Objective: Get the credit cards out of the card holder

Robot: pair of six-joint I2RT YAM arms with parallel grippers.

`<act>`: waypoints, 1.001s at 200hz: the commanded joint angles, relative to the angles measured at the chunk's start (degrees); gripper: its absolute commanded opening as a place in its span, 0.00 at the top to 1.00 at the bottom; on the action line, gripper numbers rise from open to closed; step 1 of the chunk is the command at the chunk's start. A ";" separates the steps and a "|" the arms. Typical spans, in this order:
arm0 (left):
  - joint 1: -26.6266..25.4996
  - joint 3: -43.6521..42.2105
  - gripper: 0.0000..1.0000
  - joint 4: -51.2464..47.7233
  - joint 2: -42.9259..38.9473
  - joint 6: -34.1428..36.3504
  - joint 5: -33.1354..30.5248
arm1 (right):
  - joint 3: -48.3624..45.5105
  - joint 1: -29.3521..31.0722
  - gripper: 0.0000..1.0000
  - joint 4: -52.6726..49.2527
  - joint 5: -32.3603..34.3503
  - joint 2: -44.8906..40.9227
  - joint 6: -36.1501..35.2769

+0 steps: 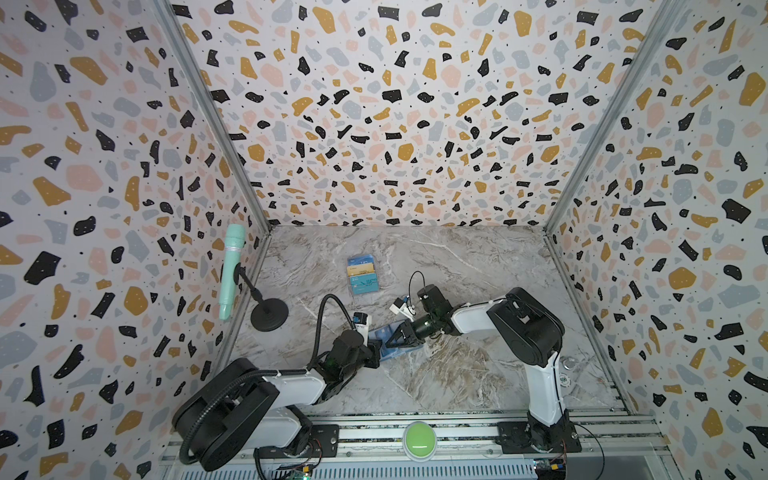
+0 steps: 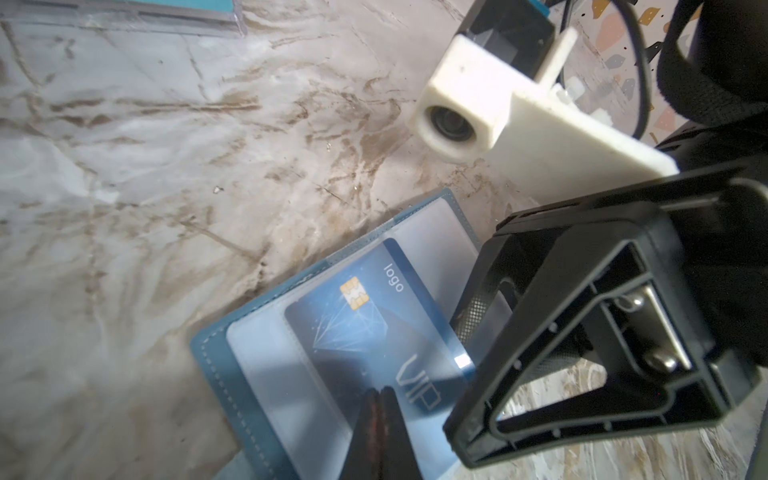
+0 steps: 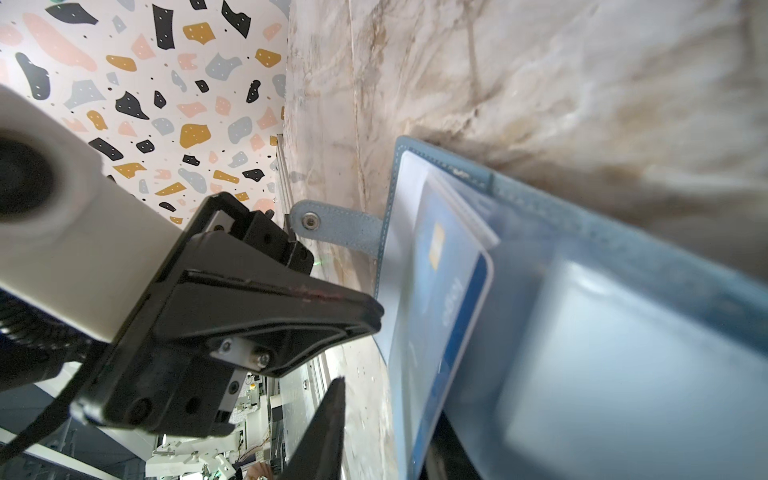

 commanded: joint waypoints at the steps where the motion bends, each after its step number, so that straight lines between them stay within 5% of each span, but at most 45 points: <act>1: 0.34 0.73 1.00 3.59 1.63 -0.38 0.41 | -0.11 0.38 0.71 0.95 -0.81 0.15 0.27; 104: 0.42 1.88 1.00 -4.38 3.60 2.22 -0.93 | 0.15 -0.13 0.72 1.01 -0.50 -1.18 0.40; 200: 0.42 -0.72 1.00 -2.18 5.12 2.25 0.03 | 0.06 -1.57 0.73 1.01 0.46 -5.04 0.81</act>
